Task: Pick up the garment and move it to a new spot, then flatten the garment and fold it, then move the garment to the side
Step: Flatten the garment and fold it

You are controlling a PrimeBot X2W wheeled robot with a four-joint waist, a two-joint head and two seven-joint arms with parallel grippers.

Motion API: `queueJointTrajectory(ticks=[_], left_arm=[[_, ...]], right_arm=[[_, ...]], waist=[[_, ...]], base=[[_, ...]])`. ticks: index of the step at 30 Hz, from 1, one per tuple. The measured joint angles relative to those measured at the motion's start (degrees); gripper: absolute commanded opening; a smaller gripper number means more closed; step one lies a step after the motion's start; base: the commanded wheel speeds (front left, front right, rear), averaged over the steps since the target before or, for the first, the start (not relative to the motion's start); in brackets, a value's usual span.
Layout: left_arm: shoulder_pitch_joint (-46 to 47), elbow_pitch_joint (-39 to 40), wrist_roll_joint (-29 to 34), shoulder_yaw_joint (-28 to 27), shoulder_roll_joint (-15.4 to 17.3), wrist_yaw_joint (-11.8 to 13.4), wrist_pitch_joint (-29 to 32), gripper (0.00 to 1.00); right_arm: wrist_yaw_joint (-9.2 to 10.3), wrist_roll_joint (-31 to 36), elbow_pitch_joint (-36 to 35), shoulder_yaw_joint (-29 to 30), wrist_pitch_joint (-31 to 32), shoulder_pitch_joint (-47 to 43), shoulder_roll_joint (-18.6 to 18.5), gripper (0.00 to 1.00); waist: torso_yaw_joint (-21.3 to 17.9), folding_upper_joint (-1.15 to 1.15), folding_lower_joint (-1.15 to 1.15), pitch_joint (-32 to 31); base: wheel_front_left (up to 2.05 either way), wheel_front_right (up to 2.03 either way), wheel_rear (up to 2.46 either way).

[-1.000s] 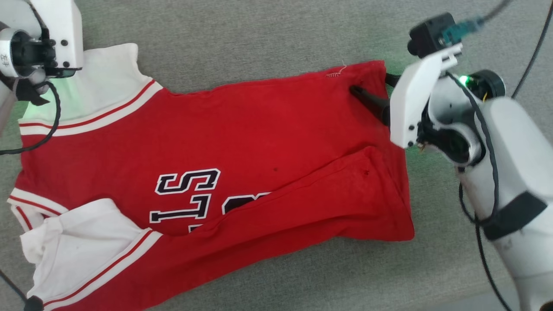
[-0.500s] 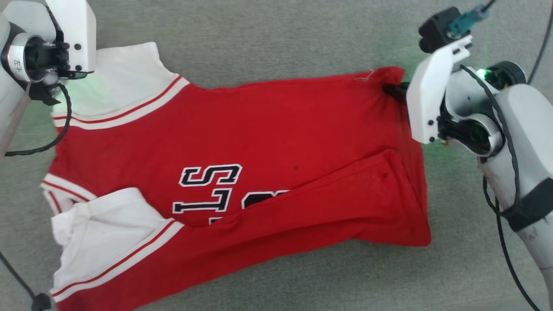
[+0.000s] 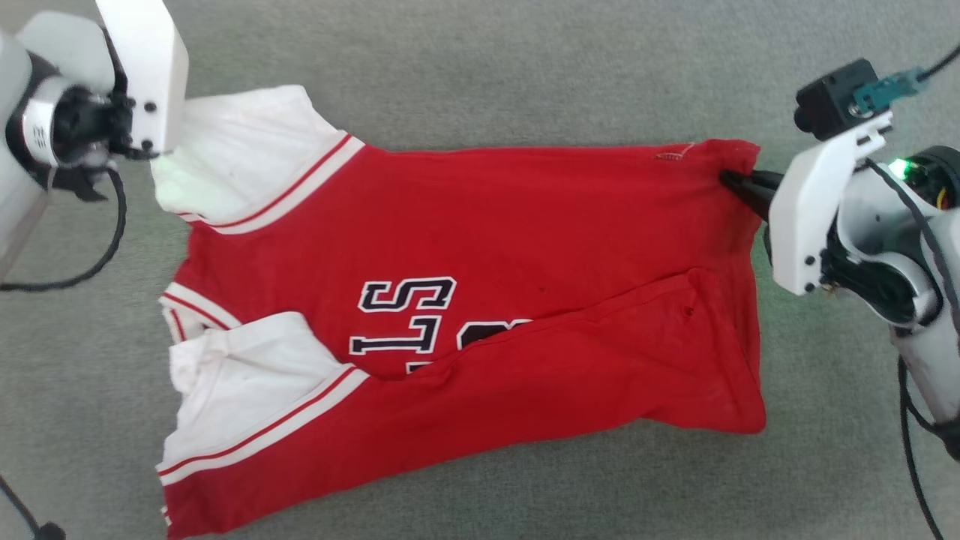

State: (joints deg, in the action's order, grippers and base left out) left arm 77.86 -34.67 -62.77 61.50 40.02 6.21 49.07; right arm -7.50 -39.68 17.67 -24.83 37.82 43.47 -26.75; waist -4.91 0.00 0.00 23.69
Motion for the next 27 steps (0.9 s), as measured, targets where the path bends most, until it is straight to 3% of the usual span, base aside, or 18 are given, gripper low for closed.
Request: queueJointTrajectory(ticks=[7, 18, 24, 27], left_arm=[[-4.42, 14.16, 0.00, 0.88, 5.72, 6.24, 2.96, 0.00], [-14.12, 39.77, -0.89, 2.21, 16.08, 18.71, 5.46, 0.00], [-20.60, 47.88, -2.70, 3.30, 18.71, 23.75, 4.80, 0.00], [-23.84, 49.24, -4.05, 4.08, 18.93, 25.12, 3.76, 0.00]], right_arm=[[0.00, 0.53, -8.45, 3.63, 1.87, -6.38, -2.44, 0.00], [0.00, 0.91, -21.17, 10.14, 9.24, -19.01, -4.86, 0.00], [0.00, 0.26, -24.88, 13.93, 12.30, -26.74, -3.77, 0.00], [0.01, 0.53, -25.27, 15.29, 13.21, -29.49, -2.67, 0.00]], waist=[[2.34, 0.00, 0.00, -2.88], [5.04, 0.00, 0.00, -5.65], [5.94, 0.00, 0.00, -6.55], [6.20, 0.00, 0.00, -6.83]], base=[[0.00, 0.00, 0.00], [0.00, 0.00, 0.00], [0.00, 0.00, 0.00], [0.00, 0.00, 0.00]])
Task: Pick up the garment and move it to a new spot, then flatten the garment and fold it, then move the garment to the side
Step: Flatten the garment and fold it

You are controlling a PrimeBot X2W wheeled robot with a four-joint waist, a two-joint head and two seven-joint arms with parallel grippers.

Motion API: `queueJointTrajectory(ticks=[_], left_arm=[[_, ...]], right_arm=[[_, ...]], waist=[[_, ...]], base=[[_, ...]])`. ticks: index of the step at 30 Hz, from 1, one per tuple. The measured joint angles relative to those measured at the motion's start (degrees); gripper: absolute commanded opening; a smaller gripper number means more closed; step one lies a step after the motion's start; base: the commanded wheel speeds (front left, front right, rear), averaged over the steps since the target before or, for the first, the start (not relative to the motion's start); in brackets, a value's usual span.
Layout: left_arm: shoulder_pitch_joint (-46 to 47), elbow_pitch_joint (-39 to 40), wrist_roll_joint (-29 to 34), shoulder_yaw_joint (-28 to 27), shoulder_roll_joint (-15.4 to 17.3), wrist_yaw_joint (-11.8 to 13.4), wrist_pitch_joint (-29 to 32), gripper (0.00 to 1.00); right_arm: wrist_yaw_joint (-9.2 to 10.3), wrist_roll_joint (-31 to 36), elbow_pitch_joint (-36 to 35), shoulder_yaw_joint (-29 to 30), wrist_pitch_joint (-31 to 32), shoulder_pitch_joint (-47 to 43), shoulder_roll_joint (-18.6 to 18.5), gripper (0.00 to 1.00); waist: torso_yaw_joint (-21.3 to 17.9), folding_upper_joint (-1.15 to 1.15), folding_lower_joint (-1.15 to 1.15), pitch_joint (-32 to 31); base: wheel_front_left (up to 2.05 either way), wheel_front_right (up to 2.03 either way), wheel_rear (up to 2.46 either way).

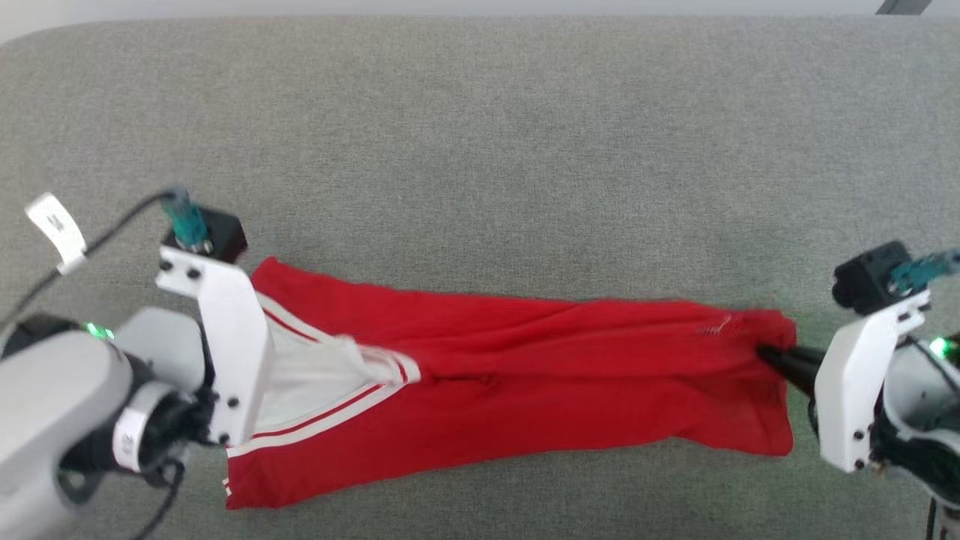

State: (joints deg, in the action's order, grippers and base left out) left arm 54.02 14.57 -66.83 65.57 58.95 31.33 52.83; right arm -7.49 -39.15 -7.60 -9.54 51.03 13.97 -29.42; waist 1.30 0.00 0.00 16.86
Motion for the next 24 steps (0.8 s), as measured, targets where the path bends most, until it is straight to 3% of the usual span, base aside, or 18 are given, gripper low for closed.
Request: queueJointTrajectory(ticks=[4, 6, 7, 8, 10, 11, 24], left_arm=[[-3.80, -1.04, -1.75, 0.86, -1.26, 0.45, -1.52, 0.00], [-5.39, -2.40, -2.27, 1.14, -2.41, 0.05, -2.68, 0.00], [-5.87, -3.16, -2.61, 1.07, -3.13, -0.41, -3.61, 0.00], [-6.21, -3.98, -3.03, 0.99, -3.80, -1.04, -4.68, 0.20], [-6.67, -5.57, -3.19, 0.57, -4.98, -2.20, -6.73, 0.62], [-7.17, -6.24, -3.42, 0.23, -5.25, -2.69, -7.67, 1.00], [-13.90, -6.59, -3.75, -7.28, -4.50, -7.25, -29.27, 1.00]], right_arm=[[0.00, 1.14, 0.42, 0.64, 0.44, -2.05, 1.90, 0.00], [0.00, 2.31, 0.96, 0.52, 0.43, -2.27, 2.61, 0.26], [0.00, 2.47, 1.45, 0.64, 0.37, -2.33, 2.94, 0.58], [0.01, 2.49, 1.99, 0.67, 0.35, -2.42, 3.38, 1.00], [0.00, 2.74, 2.34, 0.54, 0.23, -2.85, 3.97, 1.00], [0.00, 2.60, 2.49, 0.70, 0.09, -2.96, 4.25, 1.00], [0.00, 0.92, 0.71, 7.53, -1.90, -6.73, 6.57, 1.00]], waist=[[0.14, 0.00, 0.00, -0.21], [0.11, 0.00, 0.00, -0.36], [0.11, 0.00, 0.00, -0.44], [0.12, 0.00, 0.00, -0.56], [0.15, 0.00, 0.00, -0.89], [0.15, 0.00, 0.00, -1.09], [0.30, 0.00, 0.00, -2.53]], base=[[0.00, 0.00, 0.00], [0.00, 0.00, 0.00], [0.00, 0.00, 0.00], [0.00, 0.00, 0.00], [0.00, 0.00, 0.00], [0.00, 0.00, 0.00], [0.00, 0.00, 0.00]])
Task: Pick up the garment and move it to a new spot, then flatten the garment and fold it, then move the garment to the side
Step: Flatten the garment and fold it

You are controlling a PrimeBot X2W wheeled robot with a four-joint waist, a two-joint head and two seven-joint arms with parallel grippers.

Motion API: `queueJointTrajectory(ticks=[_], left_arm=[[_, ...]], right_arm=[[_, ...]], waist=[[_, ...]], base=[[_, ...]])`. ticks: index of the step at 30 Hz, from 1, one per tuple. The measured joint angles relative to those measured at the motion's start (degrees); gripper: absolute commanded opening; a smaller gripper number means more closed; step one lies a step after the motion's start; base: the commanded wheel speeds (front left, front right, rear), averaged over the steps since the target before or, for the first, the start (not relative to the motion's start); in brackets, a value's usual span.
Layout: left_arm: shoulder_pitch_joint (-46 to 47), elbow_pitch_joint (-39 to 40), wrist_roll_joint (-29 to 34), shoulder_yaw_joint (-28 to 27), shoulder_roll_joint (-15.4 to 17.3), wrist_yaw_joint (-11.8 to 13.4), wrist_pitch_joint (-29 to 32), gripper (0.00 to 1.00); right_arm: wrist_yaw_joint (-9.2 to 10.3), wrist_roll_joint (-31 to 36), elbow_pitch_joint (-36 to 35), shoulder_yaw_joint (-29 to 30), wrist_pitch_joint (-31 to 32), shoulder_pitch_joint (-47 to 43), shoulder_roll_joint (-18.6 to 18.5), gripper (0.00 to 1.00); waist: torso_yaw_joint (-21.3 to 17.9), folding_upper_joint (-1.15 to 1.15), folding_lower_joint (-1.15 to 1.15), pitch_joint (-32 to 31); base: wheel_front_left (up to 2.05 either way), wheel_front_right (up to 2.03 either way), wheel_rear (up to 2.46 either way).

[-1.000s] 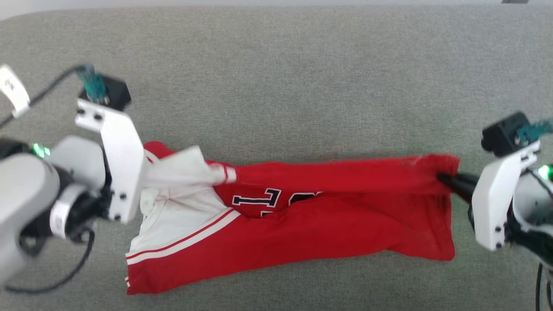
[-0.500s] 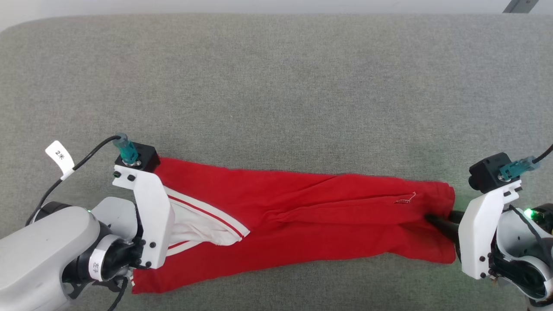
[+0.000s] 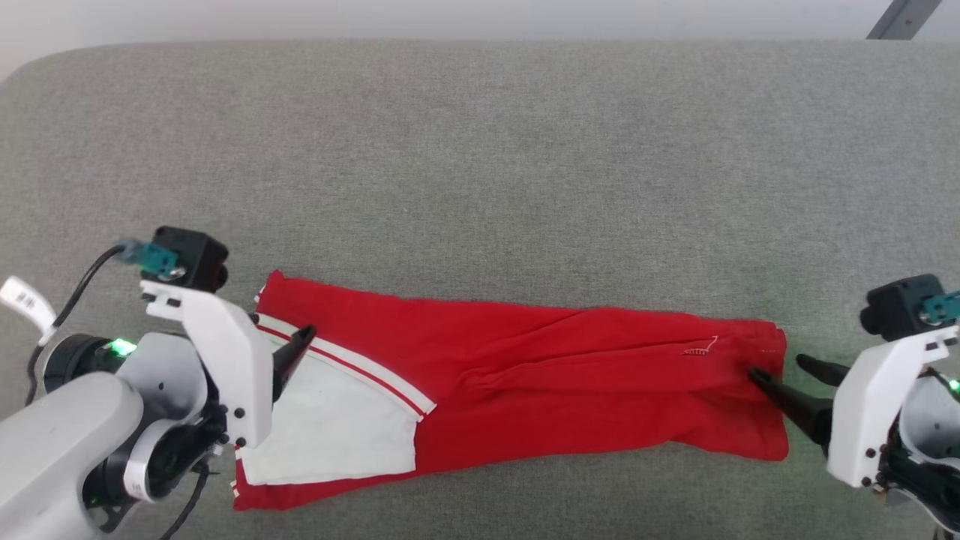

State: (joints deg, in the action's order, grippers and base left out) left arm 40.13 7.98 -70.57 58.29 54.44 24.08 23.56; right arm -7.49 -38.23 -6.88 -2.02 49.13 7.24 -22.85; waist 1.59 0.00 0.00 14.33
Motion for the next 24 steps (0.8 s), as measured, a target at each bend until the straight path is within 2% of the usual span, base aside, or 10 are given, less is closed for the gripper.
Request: queueJointTrajectory(ticks=[10, 18, 24], left_arm=[[-7.53, -2.31, 1.11, -5.02, -0.33, -2.97, -20.22, 1.00], [-12.57, -6.78, 2.21, -7.91, -2.14, -4.49, -33.65, 1.00], [-16.03, -11.13, 3.16, -11.18, -5.22, -6.48, -38.00, 1.00]], right_arm=[[0.00, -0.60, 2.41, 3.91, 0.97, -0.76, 1.34, 1.00], [0.00, -2.31, 6.43, 2.74, 2.42, 0.41, 0.81, 1.00], [0.00, -4.90, 9.75, 0.36, 4.31, 2.71, 0.54, 1.00]], waist=[[1.47, 0.00, 0.00, 0.40], [3.63, 0.00, 0.00, 0.89], [5.23, 0.00, 0.00, 1.15]], base=[[0.00, 0.00, 0.00], [0.00, 0.00, 0.00], [0.00, 0.00, 0.00]])
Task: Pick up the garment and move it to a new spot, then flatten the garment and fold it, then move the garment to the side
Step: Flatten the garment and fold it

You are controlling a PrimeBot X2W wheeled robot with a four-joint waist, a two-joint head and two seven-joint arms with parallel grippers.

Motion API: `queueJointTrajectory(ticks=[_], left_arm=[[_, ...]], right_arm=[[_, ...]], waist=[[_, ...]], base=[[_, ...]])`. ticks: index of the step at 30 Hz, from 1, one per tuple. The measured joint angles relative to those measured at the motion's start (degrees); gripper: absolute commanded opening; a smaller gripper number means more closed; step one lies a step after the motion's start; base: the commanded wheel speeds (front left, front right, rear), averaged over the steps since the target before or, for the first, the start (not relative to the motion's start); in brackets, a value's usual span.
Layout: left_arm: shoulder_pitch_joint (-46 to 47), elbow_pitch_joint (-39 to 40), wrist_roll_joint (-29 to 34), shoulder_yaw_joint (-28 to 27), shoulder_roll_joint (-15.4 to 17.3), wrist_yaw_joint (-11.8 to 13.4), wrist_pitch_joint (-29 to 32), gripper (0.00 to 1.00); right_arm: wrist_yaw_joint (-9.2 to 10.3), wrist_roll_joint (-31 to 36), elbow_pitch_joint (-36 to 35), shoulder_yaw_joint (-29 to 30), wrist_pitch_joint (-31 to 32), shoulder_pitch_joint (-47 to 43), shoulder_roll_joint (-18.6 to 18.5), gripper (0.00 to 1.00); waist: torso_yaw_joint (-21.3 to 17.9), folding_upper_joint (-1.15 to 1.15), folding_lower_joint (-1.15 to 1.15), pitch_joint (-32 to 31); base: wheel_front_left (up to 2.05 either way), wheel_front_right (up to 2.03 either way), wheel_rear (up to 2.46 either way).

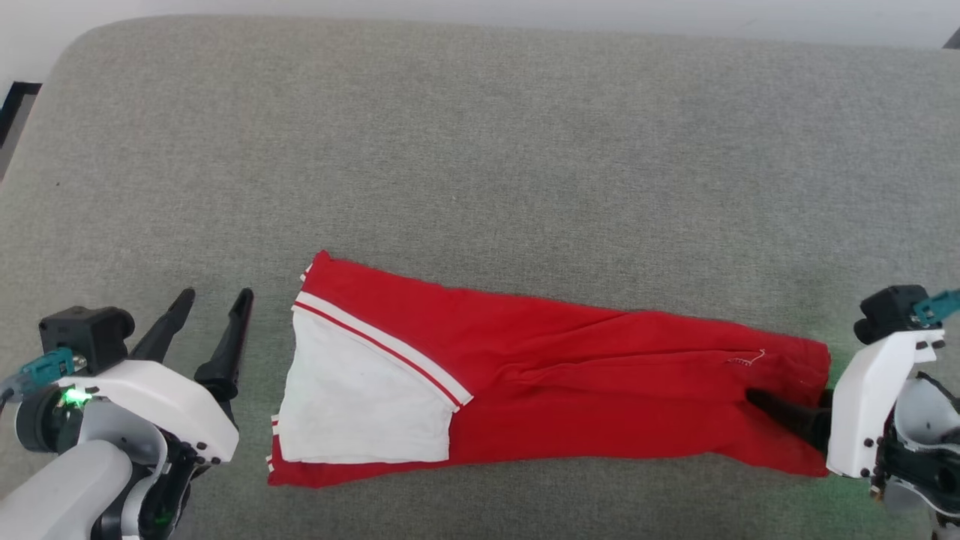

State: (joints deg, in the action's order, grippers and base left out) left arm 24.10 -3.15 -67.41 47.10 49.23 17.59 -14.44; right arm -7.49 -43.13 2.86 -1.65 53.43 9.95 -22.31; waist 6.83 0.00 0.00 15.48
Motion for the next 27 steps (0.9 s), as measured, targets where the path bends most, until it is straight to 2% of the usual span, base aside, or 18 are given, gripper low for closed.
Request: queueJointTrajectory(ticks=[4, 5, 6, 8, 10, 16, 17, 27], left_arm=[[-2.61, -2.67, 2.47, -5.08, -3.43, -1.58, -0.46, 1.00], [-3.30, -3.22, 3.64, -7.12, -4.53, -2.21, -0.46, 1.00], [-4.04, -3.57, 5.35, -9.13, -5.65, -2.83, -0.47, 1.00], [-6.10, -4.26, 8.51, -13.18, -8.08, -4.47, -0.47, 1.00], [-8.69, -5.37, 12.17, -17.24, -10.60, -5.68, -0.47, 1.00], [-14.49, -7.45, 21.09, -28.81, -18.27, -12.09, -0.48, 1.00], [-14.49, -7.45, 21.09, -28.81, -18.27, -12.09, -0.48, 1.00], [-19.73, -9.83, 32.85, -43.56, -29.18, -21.94, -0.48, 1.00]], right_arm=[[0.01, -2.22, 1.74, -1.92, 1.16, 1.82, 0.09, 1.00], [0.01, -2.94, 2.03, -2.33, 1.52, 2.26, 0.19, 0.66], [0.01, -3.59, 2.42, -2.67, 1.57, 2.61, 0.33, 0.42], [0.01, -5.03, 2.87, -3.77, 1.79, 3.29, 0.58, 0.00], [0.01, -6.55, 3.23, -4.42, 1.76, 3.63, 1.14, 0.00], [0.01, -9.48, 4.36, -3.90, 0.22, 4.88, 1.48, 0.00], [0.01, -9.48, 4.36, -3.90, 0.22, 4.88, 1.48, 0.00], [0.00, -12.16, 6.58, 1.00, -1.56, 5.73, -1.76, 0.00]], waist=[[0.80, 0.00, 0.00, 0.07], [0.97, 0.00, 0.00, 0.08], [1.13, 0.00, 0.00, 0.09], [1.40, 0.00, 0.00, 0.09], [1.58, 0.00, 0.00, 0.05], [1.53, 0.00, 0.00, -0.08], [1.53, 0.00, 0.00, -0.08], [0.15, 0.00, 0.00, -0.50]], base=[[0.00, 0.00, 0.00], [0.00, 0.00, 0.00], [0.00, 0.00, 0.00], [0.00, 0.00, 0.00], [0.00, 0.00, 0.00], [0.00, 0.00, 0.00], [0.00, 0.00, 0.00], [0.00, 0.00, 0.00]])
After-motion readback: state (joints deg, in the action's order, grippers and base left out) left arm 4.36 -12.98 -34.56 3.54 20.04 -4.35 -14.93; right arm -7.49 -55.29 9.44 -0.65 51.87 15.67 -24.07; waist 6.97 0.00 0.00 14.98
